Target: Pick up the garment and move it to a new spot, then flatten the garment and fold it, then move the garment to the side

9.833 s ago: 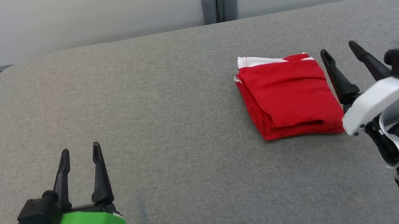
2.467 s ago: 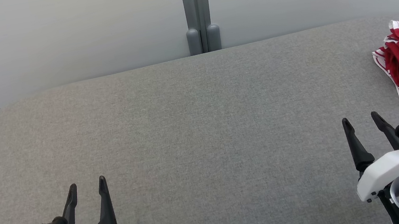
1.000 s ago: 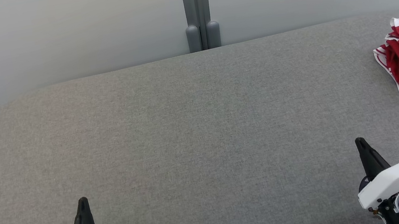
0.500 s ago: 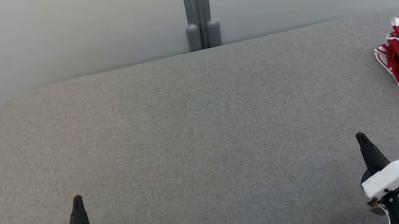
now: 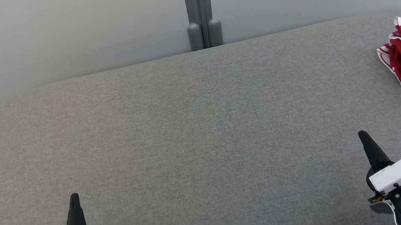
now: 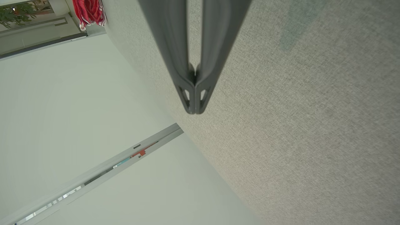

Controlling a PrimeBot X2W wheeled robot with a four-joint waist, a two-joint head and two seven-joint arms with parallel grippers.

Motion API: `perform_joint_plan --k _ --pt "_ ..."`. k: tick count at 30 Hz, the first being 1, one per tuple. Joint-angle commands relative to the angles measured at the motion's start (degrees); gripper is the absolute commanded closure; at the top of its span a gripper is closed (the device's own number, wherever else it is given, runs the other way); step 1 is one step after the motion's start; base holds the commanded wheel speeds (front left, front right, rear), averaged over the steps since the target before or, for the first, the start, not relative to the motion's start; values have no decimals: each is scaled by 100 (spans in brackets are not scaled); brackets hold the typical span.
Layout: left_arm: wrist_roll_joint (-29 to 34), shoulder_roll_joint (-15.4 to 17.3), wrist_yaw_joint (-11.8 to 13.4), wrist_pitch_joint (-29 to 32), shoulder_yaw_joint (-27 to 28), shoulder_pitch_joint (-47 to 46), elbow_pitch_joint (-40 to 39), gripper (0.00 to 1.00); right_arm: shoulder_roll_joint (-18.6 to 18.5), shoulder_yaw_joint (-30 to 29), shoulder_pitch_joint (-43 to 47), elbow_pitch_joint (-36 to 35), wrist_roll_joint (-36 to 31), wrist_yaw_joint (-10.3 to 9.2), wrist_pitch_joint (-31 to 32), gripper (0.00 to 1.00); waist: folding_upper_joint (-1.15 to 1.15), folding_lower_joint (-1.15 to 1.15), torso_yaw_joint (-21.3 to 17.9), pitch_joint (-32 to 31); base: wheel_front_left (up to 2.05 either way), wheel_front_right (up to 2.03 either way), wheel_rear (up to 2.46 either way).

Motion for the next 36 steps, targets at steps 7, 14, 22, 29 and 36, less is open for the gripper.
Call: perform_joint_plan --k 7,14,22,29,36 --pt "-540 16 -8 139 96 -204 -127 100 12 -48 -176 -82 576 -3 71 100 0 0 5 10 0 0 0" --pt "-930 9 -9 250 142 -220 -167 100 27 -76 -201 -83 1004 -4 126 100 0 0 10 19 0 0 0" --pt "-1331 2 -11 368 196 -246 -214 100 40 -105 -236 -84 1457 -4 183 100 0 0 15 30 0 0 0" --pt "-1665 -3 -11 461 238 -259 -249 100 51 -130 -250 -86 1821 -3 230 100 0 0 20 39 0 0 0" --pt "-1991 -8 -13 554 275 -277 -279 100 60 -151 -260 -87 2174 -4 271 100 0 0 25 48 0 0 0"
